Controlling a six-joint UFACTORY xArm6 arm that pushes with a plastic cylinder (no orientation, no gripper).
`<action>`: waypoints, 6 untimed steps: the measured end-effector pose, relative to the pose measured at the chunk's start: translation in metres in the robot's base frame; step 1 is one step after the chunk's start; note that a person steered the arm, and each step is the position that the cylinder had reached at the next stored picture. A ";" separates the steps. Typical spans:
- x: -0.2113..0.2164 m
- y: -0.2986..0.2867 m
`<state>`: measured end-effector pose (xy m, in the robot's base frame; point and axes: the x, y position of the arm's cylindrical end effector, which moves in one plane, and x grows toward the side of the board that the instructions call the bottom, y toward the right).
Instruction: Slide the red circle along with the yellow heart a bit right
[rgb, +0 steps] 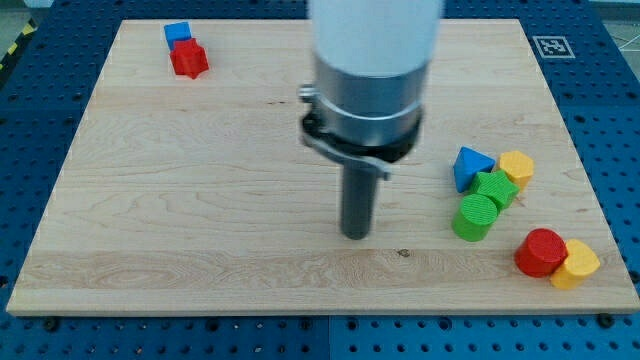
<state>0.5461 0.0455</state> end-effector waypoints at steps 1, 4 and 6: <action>0.012 0.015; 0.028 0.137; -0.022 0.160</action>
